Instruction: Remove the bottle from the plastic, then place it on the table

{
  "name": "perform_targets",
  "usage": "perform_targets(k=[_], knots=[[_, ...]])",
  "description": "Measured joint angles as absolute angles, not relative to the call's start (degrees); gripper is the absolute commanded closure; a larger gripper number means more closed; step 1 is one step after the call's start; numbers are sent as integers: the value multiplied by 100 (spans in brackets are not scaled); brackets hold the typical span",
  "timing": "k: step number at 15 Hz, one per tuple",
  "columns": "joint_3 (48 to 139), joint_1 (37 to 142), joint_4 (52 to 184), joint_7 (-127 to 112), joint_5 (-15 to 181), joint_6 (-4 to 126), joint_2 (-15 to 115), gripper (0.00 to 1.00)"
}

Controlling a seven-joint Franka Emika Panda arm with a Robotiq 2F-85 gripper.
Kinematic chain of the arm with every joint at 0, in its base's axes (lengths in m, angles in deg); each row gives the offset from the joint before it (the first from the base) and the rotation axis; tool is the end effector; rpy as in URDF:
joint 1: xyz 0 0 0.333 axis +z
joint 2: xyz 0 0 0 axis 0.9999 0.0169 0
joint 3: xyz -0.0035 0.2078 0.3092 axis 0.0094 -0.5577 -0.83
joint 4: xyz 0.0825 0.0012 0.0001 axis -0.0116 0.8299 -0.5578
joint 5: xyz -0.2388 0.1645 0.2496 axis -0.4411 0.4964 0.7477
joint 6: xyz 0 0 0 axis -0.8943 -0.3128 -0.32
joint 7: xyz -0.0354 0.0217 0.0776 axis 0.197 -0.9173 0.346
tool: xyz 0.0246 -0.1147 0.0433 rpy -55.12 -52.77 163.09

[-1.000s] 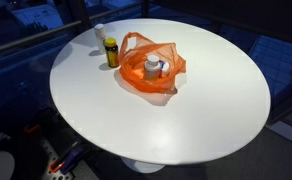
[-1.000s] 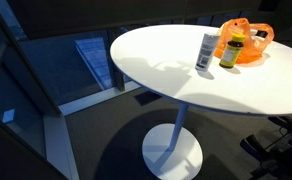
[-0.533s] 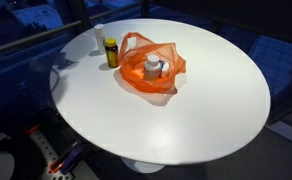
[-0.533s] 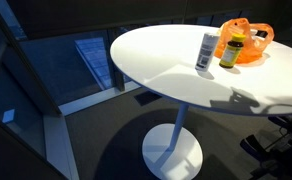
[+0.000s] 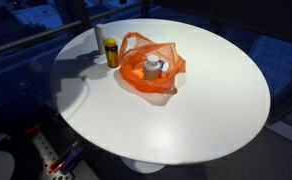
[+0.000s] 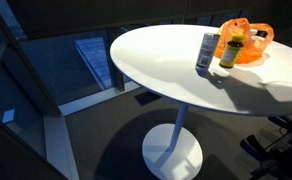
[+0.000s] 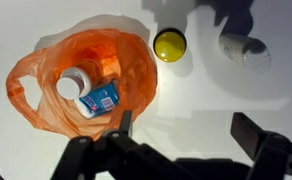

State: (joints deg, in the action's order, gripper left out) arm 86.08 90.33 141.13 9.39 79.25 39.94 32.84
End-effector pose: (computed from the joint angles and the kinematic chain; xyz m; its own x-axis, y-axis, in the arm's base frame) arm 0.5347 0.0384 0.5016 0.9721 -0.2338 0.0211 -0.2347 -0.9661 0.1071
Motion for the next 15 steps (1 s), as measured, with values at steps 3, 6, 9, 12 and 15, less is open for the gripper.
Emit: perform_targets(k=[3,6,9,12,15], knots=[[8857,8892,14005,1197,7895,4002,3381,0],[9073,8760,13985,1466,7780,4016,3408,0],[9254,8634,13987,1705,7676,4023,3410,0],[9411,8512,14019,1931,7595,4104,3421,0],[9524,8422,14148,2083,7447,4375,3427,0]])
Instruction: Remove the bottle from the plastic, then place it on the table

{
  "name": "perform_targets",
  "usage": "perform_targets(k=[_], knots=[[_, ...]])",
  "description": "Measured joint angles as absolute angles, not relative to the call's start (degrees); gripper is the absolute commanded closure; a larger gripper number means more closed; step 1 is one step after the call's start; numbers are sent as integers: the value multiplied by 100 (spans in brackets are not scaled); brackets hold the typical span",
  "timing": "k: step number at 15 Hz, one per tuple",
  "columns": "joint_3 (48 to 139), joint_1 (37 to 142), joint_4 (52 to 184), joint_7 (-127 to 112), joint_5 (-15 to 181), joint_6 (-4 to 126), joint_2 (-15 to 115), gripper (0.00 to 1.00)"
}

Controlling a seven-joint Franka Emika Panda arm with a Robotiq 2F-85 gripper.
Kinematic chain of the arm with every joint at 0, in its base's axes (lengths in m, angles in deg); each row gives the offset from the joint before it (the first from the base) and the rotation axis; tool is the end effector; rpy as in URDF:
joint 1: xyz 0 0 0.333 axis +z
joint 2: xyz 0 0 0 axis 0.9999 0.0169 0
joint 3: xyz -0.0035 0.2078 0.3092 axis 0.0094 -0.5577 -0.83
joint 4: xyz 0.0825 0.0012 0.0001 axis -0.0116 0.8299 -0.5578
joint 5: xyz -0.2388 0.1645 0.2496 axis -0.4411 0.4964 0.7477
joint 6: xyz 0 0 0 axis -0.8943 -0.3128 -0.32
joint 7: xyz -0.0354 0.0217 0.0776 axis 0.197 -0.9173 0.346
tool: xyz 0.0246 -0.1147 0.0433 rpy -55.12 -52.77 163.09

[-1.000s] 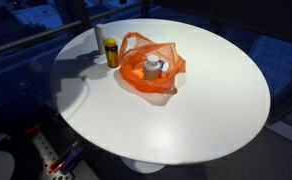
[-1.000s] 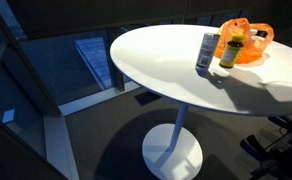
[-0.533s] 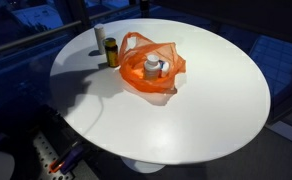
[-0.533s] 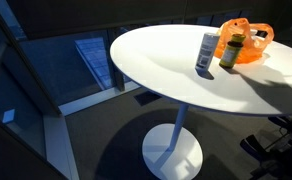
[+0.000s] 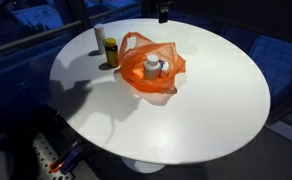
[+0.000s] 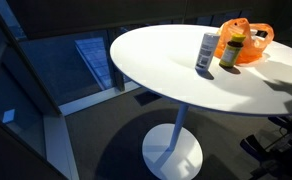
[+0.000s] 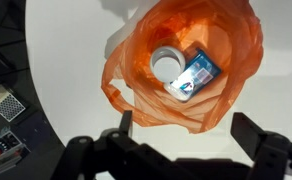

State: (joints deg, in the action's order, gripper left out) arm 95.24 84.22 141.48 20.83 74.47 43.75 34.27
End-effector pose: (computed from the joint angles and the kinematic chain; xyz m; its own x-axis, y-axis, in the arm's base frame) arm 0.5364 -0.1107 0.4919 0.7900 -0.6039 0.1058 -0.6131 -0.7766 0.1449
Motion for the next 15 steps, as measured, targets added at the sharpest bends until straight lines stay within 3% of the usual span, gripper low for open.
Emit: perform_targets(k=[15], knots=[[9603,8400,14278,2202,7405,4639,3617,0]])
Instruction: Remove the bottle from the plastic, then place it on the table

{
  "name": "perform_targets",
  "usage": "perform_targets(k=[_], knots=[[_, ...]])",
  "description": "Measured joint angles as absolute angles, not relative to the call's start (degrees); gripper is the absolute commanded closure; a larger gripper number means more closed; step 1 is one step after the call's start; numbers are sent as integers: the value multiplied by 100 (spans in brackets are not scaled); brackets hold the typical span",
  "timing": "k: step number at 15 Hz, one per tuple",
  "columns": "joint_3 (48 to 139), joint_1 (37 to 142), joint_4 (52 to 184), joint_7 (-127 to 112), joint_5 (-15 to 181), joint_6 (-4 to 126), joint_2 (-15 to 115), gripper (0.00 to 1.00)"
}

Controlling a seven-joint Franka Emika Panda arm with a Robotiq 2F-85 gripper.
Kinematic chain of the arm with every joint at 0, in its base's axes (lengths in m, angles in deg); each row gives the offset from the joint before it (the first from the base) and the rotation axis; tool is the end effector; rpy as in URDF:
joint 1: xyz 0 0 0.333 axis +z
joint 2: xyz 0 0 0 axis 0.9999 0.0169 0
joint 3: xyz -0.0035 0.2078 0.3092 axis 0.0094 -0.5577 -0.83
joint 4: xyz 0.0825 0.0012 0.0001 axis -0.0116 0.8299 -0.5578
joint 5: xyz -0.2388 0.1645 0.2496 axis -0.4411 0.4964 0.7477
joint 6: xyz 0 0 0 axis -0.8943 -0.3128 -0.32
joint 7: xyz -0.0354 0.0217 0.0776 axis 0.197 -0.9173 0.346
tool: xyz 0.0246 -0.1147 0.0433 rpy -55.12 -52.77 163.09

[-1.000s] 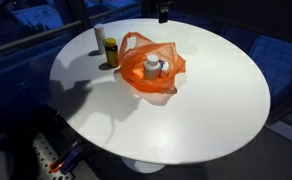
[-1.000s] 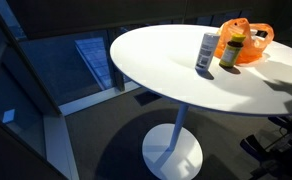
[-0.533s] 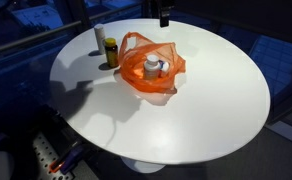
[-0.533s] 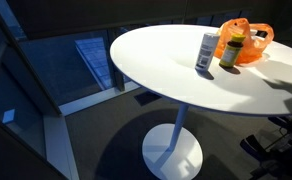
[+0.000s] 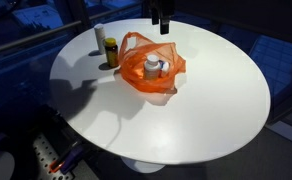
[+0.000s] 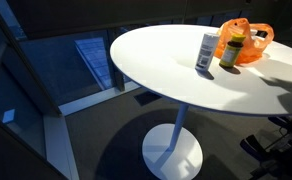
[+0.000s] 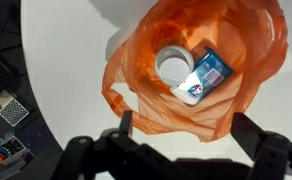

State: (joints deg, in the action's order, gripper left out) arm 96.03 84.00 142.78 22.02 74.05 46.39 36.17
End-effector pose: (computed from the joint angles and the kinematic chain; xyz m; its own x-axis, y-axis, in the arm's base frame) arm 0.5399 -0.1199 0.4675 0.7746 -0.6241 0.1023 -0.6322 -0.7596 0.1528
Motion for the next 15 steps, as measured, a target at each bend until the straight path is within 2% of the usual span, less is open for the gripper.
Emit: perform_targets(k=[11,12,13,15], knots=[[9727,8399,14578,2281,7405,5036,4216,0],[9727,8399,14619,2281,7405,5065,4234,25],[9727,8399,14658,2281,7405,5093,4244,26],[9727,8402,14738,2281,7405,5163,4255,42]])
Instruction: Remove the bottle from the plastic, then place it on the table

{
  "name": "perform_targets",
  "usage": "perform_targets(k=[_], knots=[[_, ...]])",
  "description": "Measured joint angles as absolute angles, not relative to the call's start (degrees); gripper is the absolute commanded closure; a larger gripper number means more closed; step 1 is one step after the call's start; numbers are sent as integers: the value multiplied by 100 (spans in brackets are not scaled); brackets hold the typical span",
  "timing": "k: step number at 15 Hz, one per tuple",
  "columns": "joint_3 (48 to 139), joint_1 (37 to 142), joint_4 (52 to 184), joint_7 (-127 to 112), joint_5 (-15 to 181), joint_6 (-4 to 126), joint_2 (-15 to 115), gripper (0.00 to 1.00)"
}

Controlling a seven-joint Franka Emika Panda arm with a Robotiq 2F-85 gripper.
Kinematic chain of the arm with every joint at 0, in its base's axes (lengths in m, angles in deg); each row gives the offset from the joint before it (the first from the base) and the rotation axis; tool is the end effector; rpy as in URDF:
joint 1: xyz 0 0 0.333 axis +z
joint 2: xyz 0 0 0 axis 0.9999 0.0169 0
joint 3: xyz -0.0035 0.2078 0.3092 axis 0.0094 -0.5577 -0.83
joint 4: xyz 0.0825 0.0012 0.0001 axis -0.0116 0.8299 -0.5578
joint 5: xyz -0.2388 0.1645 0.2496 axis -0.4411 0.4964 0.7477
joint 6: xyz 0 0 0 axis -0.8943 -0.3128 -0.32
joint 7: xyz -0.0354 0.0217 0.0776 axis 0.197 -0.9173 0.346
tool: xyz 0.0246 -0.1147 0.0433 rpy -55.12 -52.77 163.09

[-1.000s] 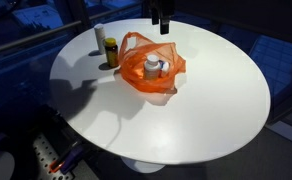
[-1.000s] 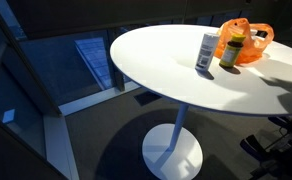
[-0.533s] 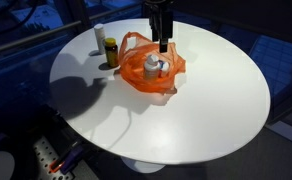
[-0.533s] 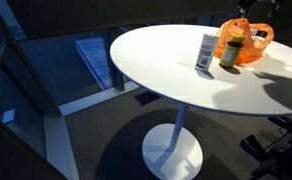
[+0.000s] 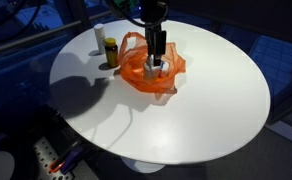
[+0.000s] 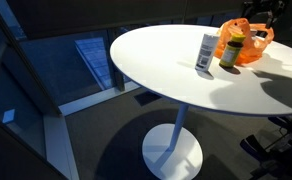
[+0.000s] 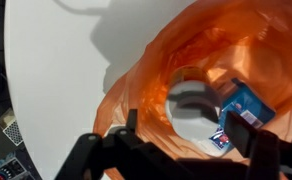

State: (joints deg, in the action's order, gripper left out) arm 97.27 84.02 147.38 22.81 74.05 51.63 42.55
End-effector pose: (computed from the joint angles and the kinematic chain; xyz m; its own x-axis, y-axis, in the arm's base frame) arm 0.5376 -0.1276 0.3788 0.7683 -0.6398 0.0171 -0.6293 -0.7503 0.2027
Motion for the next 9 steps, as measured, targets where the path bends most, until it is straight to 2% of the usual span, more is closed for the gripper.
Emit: perform_targets(k=[5,9], knots=[[9728,8408,14850,2281,7405,5363,4270,80],[9728,8440,14842,2280,7405,5480,4195,80]])
